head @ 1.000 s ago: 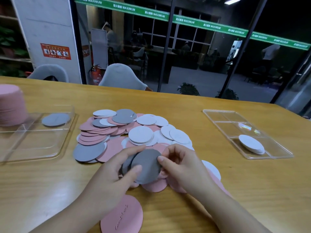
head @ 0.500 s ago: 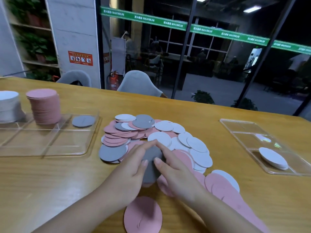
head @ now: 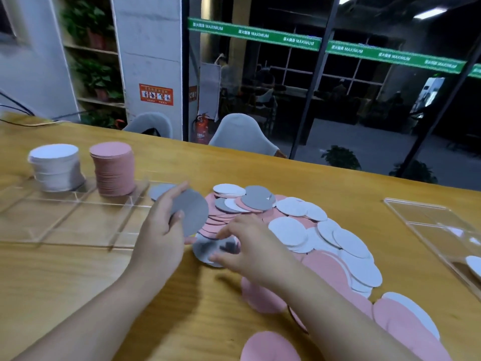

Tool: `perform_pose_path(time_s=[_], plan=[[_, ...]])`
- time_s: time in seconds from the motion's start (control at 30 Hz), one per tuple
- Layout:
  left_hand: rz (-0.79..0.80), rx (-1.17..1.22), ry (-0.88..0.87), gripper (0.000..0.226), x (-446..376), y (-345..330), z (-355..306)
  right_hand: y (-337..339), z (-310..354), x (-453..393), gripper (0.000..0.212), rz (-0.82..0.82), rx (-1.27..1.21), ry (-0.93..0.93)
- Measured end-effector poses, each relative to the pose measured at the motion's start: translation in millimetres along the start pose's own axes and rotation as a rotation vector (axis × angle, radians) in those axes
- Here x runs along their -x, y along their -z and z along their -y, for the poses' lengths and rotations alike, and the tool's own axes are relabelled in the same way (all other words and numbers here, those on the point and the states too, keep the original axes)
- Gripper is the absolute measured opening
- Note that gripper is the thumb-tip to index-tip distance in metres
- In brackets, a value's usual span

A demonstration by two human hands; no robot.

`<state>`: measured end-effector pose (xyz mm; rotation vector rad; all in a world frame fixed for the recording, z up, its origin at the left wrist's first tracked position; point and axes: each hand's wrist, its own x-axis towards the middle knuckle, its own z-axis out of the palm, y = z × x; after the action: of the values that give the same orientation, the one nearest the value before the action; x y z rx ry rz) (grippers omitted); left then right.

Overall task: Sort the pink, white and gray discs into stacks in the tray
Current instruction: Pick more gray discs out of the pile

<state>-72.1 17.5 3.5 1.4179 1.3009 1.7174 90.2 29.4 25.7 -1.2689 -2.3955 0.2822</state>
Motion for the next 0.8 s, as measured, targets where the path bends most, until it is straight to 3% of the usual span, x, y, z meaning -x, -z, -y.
perform_pose_path(time_s=[0.13, 0.37, 0.47, 0.67, 0.8], plan=[[-0.018, 0.011, -0.013, 0.056, -6.0, 2.9, 2.9, -10.3, 4.9, -9.3, 0.051, 0.086, 0.211, 0.002], [0.006, -0.068, -0.066, 0.067, -8.0, 5.9, 15.2, -3.0, 8.4, -10.6, 0.034, 0.039, 0.221, 0.015], [0.000, -0.044, -0.041, 0.059, -9.2, 7.0, 16.4, 3.3, 7.3, -14.7, 0.030, 0.019, 0.304, 0.019], [0.087, -0.061, -0.057, 0.036, -4.2, 6.8, 11.1, 13.5, -8.7, -19.1, 0.010, -0.180, -0.065, 0.007], [0.148, -0.073, -0.076, 0.042, -0.8, 7.0, 7.4, 14.1, -8.1, -19.8, 0.011, -0.168, -0.273, -0.015]])
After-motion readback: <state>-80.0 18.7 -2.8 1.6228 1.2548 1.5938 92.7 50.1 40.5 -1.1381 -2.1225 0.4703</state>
